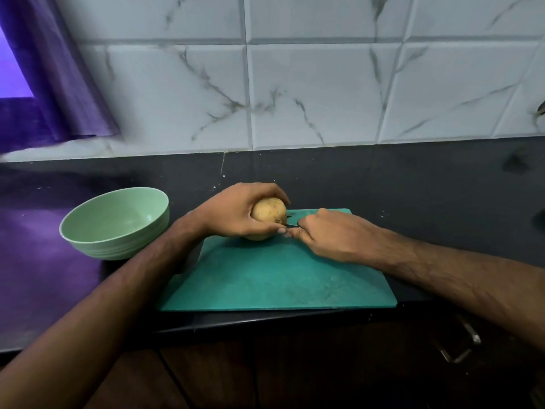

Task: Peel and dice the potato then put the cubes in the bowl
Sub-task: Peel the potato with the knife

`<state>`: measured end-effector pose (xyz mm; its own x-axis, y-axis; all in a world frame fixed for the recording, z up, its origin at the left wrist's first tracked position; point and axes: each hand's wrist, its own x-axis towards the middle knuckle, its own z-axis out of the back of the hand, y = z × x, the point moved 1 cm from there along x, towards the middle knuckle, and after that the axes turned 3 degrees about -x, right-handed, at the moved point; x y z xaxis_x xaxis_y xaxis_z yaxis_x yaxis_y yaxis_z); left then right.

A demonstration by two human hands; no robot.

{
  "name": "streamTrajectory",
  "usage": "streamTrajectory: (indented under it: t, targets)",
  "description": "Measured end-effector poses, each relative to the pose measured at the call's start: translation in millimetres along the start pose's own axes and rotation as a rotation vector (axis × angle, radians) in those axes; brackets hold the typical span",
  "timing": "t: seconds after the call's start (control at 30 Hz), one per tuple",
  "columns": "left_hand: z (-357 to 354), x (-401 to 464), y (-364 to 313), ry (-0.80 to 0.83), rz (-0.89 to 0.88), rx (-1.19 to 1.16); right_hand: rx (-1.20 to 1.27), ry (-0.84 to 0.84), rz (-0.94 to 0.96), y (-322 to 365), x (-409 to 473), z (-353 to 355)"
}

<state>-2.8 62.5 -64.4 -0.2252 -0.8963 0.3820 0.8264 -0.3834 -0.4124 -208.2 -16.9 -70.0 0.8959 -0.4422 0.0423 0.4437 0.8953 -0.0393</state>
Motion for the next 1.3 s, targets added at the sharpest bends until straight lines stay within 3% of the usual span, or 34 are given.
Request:
streamTrajectory:
  t: [0.07,0.3,0.4,0.6,0.77,1.07,1.3]
  targets:
    - [6,8,-8,0.026,-0.048,0.154,-0.001,0.046,-0.009,2,-2,4]
    - [1,17,-30,0.026,-0.061,0.239,-0.298,0.099,0.007,-4,-8,51]
    - [-6,25,-34,0.024,-0.061,0.263,-0.289,0.152,-0.017,-3,-8,53]
    - [-21,14,-27,-0.229,-0.117,0.084,-0.263,0.136,-0.021,3,-11,46]
    - [-23,12,-21,-0.270,-0.084,-0.089,-0.232,0.133,-0.037,6,-14,45]
    - [-21,-6,23,-0.649,0.174,-0.621,-0.006,0.142,-0.090,11,-11,4]
    - [-21,-6,34,-0.722,0.293,-0.690,-0.043,0.112,-0.094,15,-15,5]
